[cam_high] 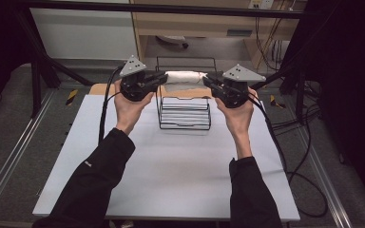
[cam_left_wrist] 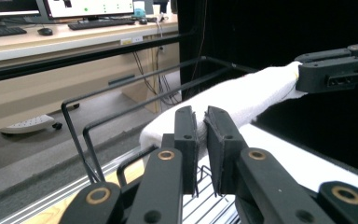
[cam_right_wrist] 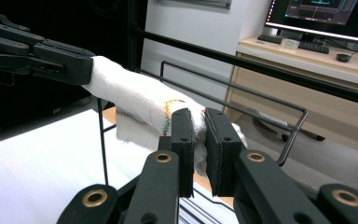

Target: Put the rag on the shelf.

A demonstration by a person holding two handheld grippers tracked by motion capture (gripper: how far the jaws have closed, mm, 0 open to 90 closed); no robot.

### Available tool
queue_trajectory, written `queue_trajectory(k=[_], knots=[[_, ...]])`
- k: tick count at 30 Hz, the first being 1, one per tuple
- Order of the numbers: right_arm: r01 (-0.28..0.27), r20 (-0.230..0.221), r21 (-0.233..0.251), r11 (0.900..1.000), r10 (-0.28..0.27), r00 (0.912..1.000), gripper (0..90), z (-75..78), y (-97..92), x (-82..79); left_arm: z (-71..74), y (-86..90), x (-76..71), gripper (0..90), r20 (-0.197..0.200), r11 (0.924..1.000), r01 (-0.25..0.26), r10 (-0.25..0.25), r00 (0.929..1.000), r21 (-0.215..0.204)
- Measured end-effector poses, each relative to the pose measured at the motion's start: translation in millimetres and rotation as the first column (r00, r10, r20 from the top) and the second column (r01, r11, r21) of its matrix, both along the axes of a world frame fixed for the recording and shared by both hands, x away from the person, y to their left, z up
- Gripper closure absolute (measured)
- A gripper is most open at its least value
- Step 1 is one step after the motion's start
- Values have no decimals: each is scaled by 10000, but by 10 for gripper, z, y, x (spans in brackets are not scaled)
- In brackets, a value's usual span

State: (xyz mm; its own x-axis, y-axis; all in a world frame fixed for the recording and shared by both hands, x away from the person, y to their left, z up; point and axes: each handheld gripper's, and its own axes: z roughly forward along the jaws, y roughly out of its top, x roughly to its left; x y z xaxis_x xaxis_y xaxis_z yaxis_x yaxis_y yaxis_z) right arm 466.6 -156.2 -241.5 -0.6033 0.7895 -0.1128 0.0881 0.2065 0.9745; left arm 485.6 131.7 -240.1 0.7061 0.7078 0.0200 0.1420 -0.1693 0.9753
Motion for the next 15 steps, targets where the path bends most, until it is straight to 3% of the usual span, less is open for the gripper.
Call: queue_trajectory(k=[7,13,15], knots=[[-50,-70,-101,9999,49,10000,828,-63,4,6,-6,16,-44,799,-120,9997,18,-16,9999,227],[-69,-53,-191,9998,68,10000,827,-75,11,5,218,75,-77,779,-112,9999,-26,25,9999,-118],[-77,-59,-206,9998,76,10000,827,-79,12,7,319,36,-35,808,-390,9999,-108,104,9992,-97]])
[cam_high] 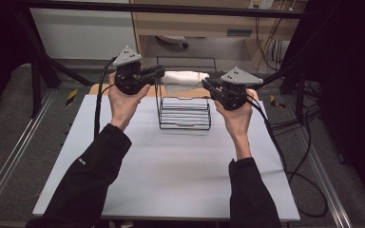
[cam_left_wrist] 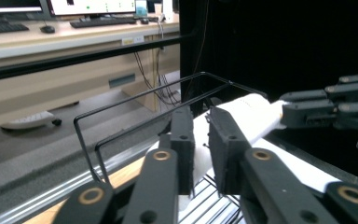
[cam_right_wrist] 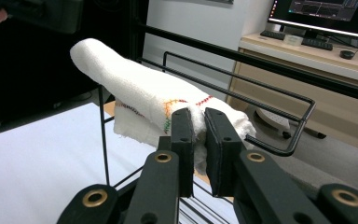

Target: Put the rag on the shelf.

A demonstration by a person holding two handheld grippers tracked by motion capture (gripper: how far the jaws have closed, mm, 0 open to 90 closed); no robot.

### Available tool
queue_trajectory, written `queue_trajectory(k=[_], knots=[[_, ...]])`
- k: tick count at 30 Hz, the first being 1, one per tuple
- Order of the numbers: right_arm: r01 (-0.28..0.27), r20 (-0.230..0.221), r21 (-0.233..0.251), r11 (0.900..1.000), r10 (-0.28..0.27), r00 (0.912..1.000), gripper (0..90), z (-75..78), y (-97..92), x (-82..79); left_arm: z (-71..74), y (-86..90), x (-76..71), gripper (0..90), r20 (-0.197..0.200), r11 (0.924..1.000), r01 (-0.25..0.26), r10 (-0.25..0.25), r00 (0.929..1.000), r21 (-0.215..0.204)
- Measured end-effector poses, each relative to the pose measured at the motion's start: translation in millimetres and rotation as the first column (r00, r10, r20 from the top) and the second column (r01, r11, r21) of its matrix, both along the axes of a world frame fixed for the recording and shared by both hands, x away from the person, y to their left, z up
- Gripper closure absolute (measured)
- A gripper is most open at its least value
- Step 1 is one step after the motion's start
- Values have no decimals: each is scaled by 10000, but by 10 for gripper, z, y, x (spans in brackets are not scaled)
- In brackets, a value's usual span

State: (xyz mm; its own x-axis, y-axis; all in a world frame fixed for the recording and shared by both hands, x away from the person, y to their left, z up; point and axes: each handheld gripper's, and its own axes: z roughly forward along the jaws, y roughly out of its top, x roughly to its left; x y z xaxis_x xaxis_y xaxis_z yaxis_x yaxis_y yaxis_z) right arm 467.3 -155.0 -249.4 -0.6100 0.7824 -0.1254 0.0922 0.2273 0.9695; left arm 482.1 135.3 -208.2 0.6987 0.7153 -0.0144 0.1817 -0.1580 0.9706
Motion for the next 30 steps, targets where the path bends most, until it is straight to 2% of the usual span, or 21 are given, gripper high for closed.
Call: queue_trajectory(k=[1,3,5,8,9,10,12,21,23,26,30], knots=[[-8,-13,-1,10000,8,10000,827,-2,2,-2,0,0,0,824,0,10000,0,0,10000,0],[-27,-18,-39,10000,27,10000,827,-11,1,-2,30,-51,45,865,-338,9998,-55,61,9994,176],[-54,-32,-16,10000,54,10000,827,-24,-5,1,39,-103,91,893,-605,9998,51,-40,9982,179],[-69,-63,59,10000,69,10000,826,-39,-9,2,23,-170,118,898,-881,9991,254,-224,9959,334],[-86,-59,54,9999,87,9999,825,-48,-14,1,-11,-198,99,898,-896,9976,367,-314,9955,586],[-98,-68,59,9999,98,9999,825,-52,-16,3,-11,-198,99,898,-896,9976,367,-314,9955,586],[-119,-98,57,9999,119,9999,824,-54,-21,5,-86,-209,63,899,-907,9954,446,-369,9952,845],[-184,-222,69,9998,185,9996,803,-52,-17,6,-274,-203,72,900,-1095,9939,516,-408,9931,977],[-240,-285,176,9996,244,9993,767,-35,-21,-5,-295,-211,77,900,-1107,9931,500,-382,9931,1056],[-344,-221,422,9985,353,9991,727,20,-28,-30,-315,-218,86,900,-1123,9930,450,-327,9931,1090],[-503,-88,562,9971,509,9987,736,104,7,-60,-353,-219,99,900,-1136,9926,401,-271,9932,1145]])
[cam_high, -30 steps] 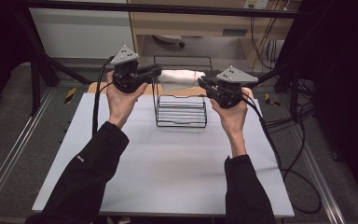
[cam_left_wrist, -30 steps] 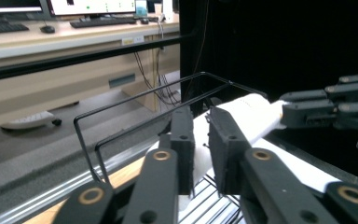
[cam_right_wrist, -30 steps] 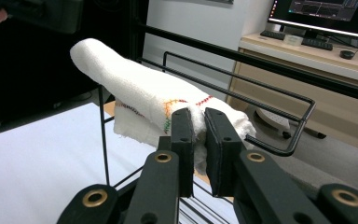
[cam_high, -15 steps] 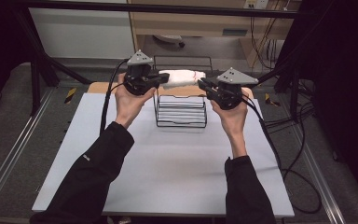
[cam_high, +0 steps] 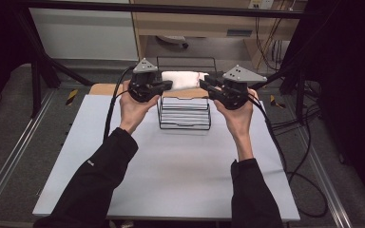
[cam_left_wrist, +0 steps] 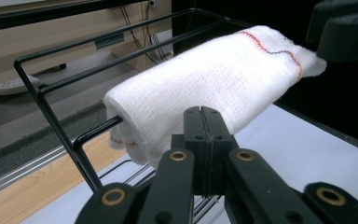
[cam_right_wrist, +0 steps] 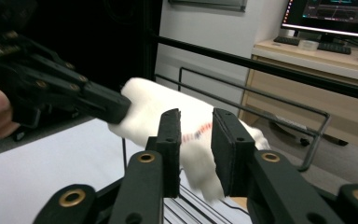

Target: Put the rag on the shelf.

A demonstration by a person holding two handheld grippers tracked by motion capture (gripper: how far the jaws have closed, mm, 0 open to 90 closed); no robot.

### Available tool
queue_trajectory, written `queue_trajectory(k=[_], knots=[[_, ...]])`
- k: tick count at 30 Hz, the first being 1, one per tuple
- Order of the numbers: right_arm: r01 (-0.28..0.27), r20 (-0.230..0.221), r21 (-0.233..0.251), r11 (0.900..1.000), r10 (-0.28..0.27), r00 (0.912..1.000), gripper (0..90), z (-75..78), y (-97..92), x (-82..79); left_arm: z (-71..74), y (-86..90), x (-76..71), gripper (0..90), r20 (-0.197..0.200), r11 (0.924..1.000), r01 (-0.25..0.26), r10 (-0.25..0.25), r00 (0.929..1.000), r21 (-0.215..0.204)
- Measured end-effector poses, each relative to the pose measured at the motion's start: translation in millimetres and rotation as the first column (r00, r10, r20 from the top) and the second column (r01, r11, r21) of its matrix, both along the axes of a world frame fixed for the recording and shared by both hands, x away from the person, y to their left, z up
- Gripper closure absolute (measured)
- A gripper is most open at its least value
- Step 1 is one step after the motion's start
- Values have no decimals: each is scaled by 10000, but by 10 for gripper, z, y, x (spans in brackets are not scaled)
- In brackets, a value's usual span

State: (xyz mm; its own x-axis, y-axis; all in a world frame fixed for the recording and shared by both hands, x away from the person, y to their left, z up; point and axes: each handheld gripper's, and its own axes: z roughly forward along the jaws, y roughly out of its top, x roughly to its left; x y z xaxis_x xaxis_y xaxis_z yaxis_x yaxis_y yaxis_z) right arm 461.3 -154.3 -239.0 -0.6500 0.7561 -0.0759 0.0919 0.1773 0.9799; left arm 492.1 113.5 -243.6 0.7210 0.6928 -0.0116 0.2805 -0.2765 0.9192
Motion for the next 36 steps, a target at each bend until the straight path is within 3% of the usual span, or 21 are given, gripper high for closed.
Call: queue_trajectory(k=[3,5,7,11,19,29,31,36], knots=[[-157,-161,18,9999,157,9997,826,30,35,0,-37,-4,6,900,-34,10000,-21,21,10000,9],[-231,-624,-112,9997,224,9978,893,0,67,16,-59,-1,12,900,-39,10000,-37,37,10000,23],[-92,-1000,-425,9991,49,9950,900,-65,95,39,-81,2,19,900,-44,10000,-41,41,10000,14],[156,-1429,-319,9994,-200,9895,900,-203,79,107,-122,1,25,900,-5,10000,-60,60,10000,43],[735,-1213,-450,9963,-784,9895,900,-314,63,198,-157,-38,55,900,81,9999,-148,147,9999,36],[672,-1174,-420,9969,-717,9905,883,-311,68,187,-155,-27,53,899,108,9999,-152,152,9998,25],[584,-1148,-388,9975,-625,9914,867,-296,58,155,-142,-13,31,896,145,9998,-149,152,9998,-160],[409,-1134,-121,9991,-420,9927,793,-230,-4,44,-98,37,-36,809,103,9995,4,0,9999,-301]])
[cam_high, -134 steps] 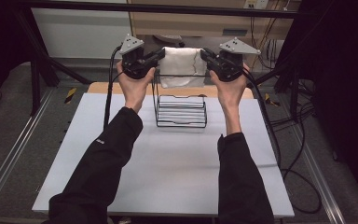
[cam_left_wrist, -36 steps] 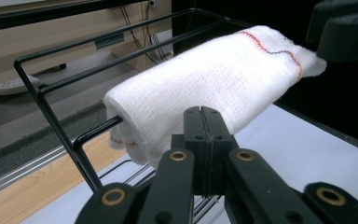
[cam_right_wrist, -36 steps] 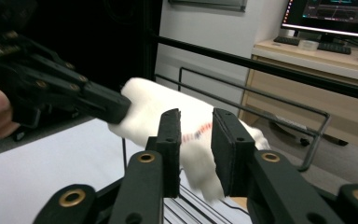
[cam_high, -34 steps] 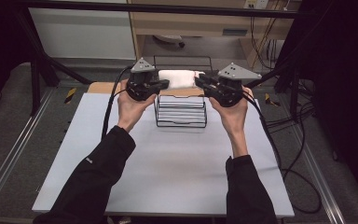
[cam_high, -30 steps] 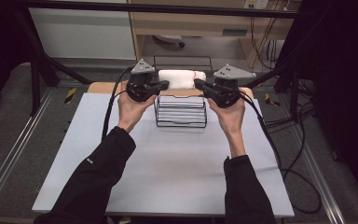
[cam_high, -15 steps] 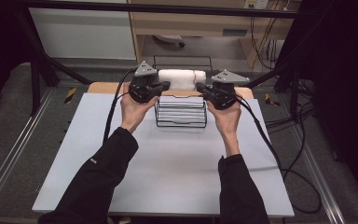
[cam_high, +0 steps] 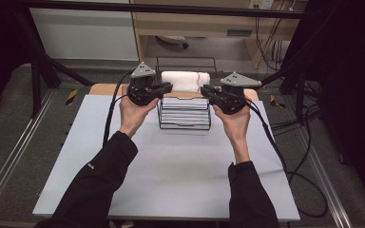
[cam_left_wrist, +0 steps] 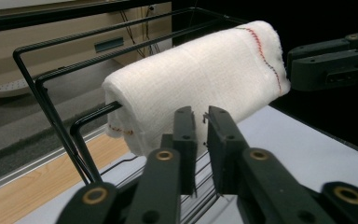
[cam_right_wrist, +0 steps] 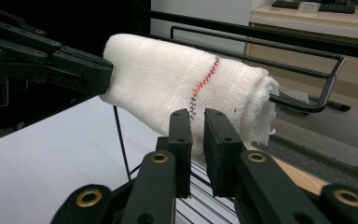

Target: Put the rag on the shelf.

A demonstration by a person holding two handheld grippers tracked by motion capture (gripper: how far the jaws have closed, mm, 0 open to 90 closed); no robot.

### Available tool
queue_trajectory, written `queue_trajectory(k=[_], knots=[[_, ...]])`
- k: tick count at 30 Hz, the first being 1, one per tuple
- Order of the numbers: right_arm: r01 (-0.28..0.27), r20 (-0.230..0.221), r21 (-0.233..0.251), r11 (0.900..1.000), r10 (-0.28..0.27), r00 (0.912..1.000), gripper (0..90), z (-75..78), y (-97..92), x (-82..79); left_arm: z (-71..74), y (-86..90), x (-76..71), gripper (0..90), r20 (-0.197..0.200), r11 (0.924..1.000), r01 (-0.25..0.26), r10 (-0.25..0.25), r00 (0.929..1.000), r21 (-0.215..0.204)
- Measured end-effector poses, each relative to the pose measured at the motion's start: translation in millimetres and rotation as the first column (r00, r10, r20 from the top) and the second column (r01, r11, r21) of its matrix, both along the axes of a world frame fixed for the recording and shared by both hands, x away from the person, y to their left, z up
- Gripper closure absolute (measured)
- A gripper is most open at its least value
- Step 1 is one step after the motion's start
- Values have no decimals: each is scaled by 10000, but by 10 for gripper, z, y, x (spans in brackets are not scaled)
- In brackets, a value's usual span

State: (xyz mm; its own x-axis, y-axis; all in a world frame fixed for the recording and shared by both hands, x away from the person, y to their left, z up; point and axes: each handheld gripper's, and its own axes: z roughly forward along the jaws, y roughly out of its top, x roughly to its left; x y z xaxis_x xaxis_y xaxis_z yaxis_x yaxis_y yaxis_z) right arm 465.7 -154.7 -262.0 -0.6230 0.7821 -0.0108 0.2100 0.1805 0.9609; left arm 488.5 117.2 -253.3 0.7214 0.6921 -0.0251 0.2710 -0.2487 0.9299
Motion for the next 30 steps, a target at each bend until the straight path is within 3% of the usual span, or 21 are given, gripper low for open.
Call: queue_trajectory(k=[6,7,11,12,15,19,30], knots=[[-27,-40,136,9999,28,10000,689,51,-73,-88,44,82,-124,671,57,9997,151,-152,9999,174],[-42,-105,151,9999,43,9999,623,67,-92,-121,41,102,-144,619,59,9997,176,-177,9998,185],[-51,-269,144,9999,55,9996,528,75,-120,-168,-12,193,-216,537,31,9993,190,-191,9998,312],[-58,-419,185,9998,65,9991,460,64,-144,-193,-36,219,-233,497,5,9993,207,-207,9998,321],[-11,-549,219,9998,23,9985,413,40,-175,-216,-122,295,-287,424,-119,9987,235,-230,9997,445],[137,-808,362,9993,-108,9967,271,-57,-255,-272,-262,410,-362,309,-446,9986,279,-259,9987,452],[47,-1362,209,9998,-19,9907,80,-322,-402,-365,-679,766,-536,146,-962,9987,96,-47,9953,506]])
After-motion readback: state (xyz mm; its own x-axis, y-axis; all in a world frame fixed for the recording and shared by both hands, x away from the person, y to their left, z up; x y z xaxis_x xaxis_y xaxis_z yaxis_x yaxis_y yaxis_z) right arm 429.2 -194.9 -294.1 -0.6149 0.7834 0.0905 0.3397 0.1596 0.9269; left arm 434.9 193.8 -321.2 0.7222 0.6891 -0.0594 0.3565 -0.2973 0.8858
